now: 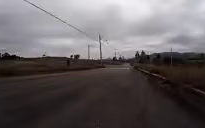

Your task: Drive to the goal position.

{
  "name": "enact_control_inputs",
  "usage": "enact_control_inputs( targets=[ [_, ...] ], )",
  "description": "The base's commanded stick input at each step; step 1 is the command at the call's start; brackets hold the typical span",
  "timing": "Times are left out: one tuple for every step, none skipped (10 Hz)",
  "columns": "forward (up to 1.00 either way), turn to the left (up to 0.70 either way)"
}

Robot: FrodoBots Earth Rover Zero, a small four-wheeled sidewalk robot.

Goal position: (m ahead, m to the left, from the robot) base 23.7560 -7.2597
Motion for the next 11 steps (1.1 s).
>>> enact_control_inputs(
  targets=[
    [0.7, 0.0],
    [0.7, 0.0],
    [0.7, 0.0],
    [0.7, 0.0],
    [0.7, 0.0],
    [0.7, 0.0],
    [0.7, 0.0],
    [0.7, 0.0],
    [0.7, 0.0],
    [0.7, 0.14],
    [0.7, 0.11]
  ],
)
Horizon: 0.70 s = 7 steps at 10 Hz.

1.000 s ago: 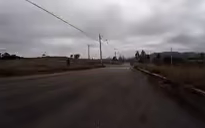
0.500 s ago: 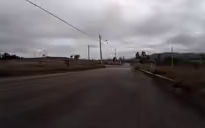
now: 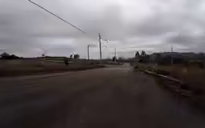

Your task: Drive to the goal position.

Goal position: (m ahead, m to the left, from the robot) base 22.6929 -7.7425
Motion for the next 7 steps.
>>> enact_control_inputs(
  targets=[
    [0.7, 0.0],
    [0.7, 0.0],
    [0.7, 0.0],
    [0.7, 0.0],
    [0.7, 0.0],
    [0.7, 0.0],
    [0.7, 0.0]
  ],
)
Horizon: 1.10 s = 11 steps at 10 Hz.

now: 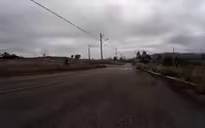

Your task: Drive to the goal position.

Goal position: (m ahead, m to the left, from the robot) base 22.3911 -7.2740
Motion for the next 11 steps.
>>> enact_control_inputs(
  targets=[
    [0.7, 0.0],
    [0.7, 0.0],
    [0.7, 0.0],
    [0.7, 0.0],
    [0.7, 0.0],
    [0.7, 0.0],
    [0.7, 0.0],
    [0.7, 0.0],
    [0.7, 0.0],
    [0.7, 0.0],
    [0.7, 0.0]
  ],
)
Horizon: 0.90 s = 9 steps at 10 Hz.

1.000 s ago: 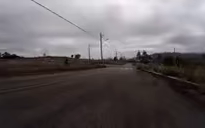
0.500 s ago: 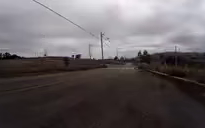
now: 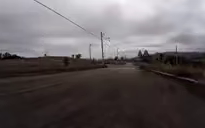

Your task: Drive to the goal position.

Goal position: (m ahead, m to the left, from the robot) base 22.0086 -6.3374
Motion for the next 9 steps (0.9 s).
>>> enact_control_inputs(
  targets=[
    [0.7, 0.0],
    [0.7, 0.0],
    [0.7, 0.0],
    [0.7, 0.0],
    [0.7, 0.0],
    [0.7, 0.0],
    [0.7, 0.0],
    [0.7, 0.0],
    [0.7, 0.0]
  ],
)
